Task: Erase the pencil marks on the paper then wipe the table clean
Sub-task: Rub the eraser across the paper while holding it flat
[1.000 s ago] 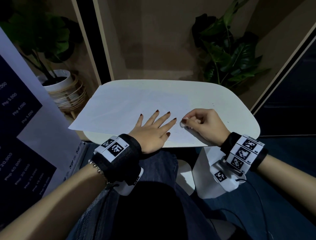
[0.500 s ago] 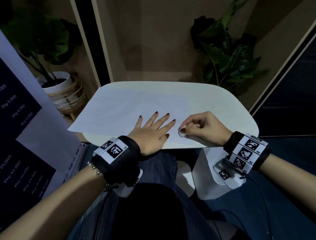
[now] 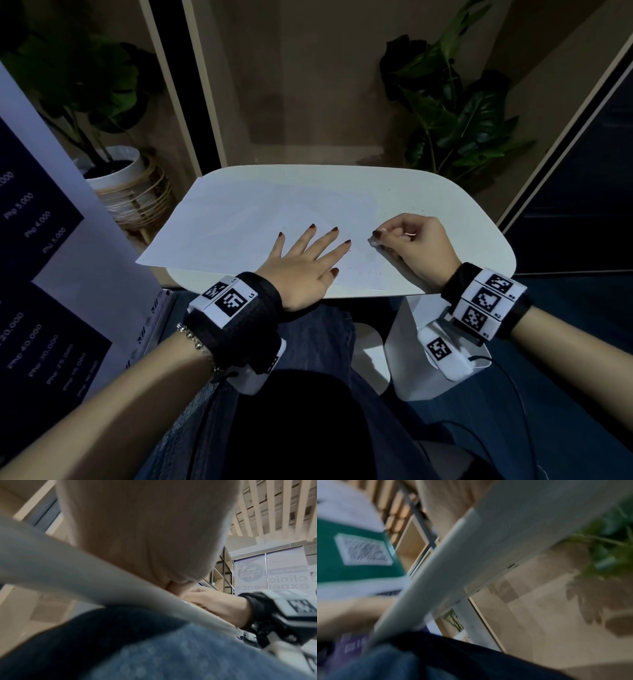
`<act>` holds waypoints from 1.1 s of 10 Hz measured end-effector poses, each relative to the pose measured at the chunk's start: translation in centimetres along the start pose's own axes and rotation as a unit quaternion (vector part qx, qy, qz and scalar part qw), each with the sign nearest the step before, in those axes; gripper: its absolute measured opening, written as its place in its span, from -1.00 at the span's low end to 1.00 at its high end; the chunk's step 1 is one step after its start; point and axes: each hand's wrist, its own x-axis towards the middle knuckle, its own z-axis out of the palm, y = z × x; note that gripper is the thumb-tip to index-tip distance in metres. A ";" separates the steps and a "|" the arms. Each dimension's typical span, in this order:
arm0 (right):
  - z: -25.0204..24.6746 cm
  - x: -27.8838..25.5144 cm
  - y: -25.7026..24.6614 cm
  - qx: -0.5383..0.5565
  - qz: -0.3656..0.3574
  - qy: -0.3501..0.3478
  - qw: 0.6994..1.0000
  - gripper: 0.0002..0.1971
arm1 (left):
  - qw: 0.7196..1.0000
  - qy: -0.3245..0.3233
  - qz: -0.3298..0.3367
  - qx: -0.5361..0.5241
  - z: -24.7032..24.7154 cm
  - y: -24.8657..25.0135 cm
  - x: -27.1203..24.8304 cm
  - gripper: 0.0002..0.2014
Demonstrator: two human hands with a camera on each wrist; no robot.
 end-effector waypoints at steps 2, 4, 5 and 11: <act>-0.5 -0.8 -0.7 -0.115 -0.039 -0.116 0.986 -0.92 | 1.000 0.002 -0.002 -0.005 0.1 0.0 0.0 -0.48; -0.5 -0.3 -0.2 -0.098 -0.035 -0.072 0.992 -0.94 | 1.000 0.002 -0.003 -0.004 0.1 0.0 0.0 -0.48; -0.6 -0.5 -0.4 -0.110 -0.040 -0.115 0.986 -0.95 | 1.000 0.000 -0.002 -0.005 0.0 0.0 0.0 -0.48; -0.9 0.1 0.0 -0.089 -0.039 -0.093 0.991 -0.95 | 1.000 -0.002 -0.002 -0.010 0.0 0.0 -0.1 -0.48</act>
